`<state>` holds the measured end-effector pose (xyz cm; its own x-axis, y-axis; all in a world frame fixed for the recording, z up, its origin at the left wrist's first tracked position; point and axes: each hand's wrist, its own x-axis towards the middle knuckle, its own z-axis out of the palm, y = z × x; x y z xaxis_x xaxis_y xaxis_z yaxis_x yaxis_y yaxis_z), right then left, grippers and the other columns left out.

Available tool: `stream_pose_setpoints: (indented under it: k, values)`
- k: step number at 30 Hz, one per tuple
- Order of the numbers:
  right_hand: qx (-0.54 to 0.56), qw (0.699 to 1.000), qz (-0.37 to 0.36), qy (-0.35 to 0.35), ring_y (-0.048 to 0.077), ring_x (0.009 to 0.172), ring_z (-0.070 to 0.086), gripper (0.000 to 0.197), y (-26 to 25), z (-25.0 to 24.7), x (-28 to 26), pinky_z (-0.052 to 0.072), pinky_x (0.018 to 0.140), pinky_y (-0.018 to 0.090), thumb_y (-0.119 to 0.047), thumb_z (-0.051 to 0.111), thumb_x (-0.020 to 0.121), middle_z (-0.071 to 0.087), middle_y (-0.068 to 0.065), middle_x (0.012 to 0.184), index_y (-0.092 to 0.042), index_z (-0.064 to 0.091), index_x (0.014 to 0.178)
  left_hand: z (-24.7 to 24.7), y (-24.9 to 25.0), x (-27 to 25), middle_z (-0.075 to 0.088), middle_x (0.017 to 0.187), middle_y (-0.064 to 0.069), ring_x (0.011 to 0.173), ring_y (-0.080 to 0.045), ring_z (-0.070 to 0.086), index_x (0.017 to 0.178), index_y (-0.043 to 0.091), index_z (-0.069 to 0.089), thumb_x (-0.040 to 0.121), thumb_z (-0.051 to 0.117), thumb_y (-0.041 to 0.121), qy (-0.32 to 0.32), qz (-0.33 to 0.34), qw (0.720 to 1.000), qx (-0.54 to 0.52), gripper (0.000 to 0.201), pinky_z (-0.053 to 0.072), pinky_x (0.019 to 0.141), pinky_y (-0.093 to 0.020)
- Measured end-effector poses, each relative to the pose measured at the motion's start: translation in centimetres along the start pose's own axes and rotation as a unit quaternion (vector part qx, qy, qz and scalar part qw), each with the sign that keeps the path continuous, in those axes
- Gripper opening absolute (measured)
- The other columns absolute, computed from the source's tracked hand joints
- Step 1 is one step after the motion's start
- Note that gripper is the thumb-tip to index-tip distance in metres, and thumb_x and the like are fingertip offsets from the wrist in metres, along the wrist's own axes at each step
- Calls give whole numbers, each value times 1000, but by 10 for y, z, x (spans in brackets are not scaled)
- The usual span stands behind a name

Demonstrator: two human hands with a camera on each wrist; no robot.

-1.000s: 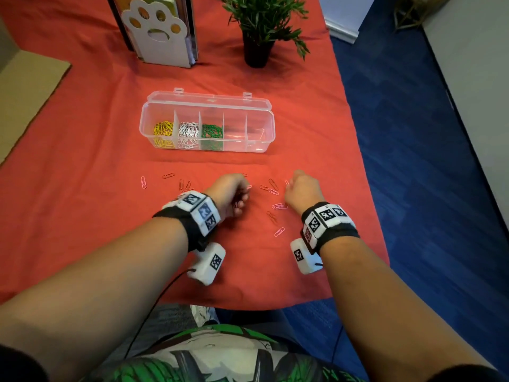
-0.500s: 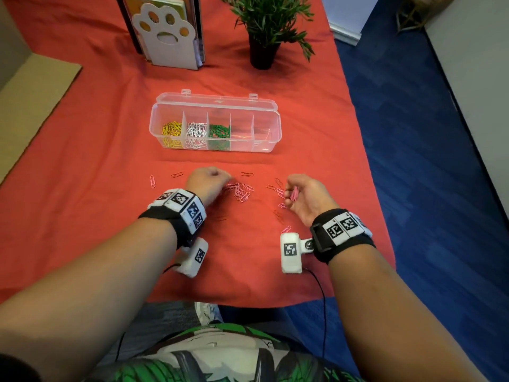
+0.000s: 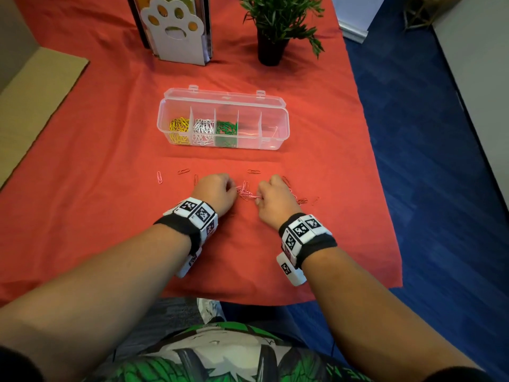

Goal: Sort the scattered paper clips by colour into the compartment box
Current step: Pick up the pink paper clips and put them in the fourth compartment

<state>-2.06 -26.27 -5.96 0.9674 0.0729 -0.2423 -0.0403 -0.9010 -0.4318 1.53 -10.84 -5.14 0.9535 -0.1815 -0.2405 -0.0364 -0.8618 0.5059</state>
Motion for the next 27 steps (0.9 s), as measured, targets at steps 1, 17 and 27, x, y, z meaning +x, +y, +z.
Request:
stream_pose_setpoints:
  k: [1,17,27]
  values:
    - [3,1000,10,-12,31,93,53,12,2,-2,-2,46,83,35,-14,56,83,48,15,103,-6,57,92,-1,0,-1,70,86,-16,85,-32,63,86,10,65,85,54,23,2,-20,1000,-24,17,46,74,-34]
    - [713,658,216,-106,10,47,38,20,2,-39,-17,30,46,21,-10,38,74,45,1,61,-12,57,67,-29,11,-12,59,53,-2,38,-11,48,57,13,53,75,38,20,-186,-254,739,-596,23,41,43,-15]
    - [315,930,184,-45,9,63,52,21,-7,-21,7,43,59,19,-9,59,80,56,-5,68,-22,57,63,-14,4,-2,72,80,-8,79,-25,65,82,17,72,79,67,31,-23,-63,993,-93,15,46,69,-27]
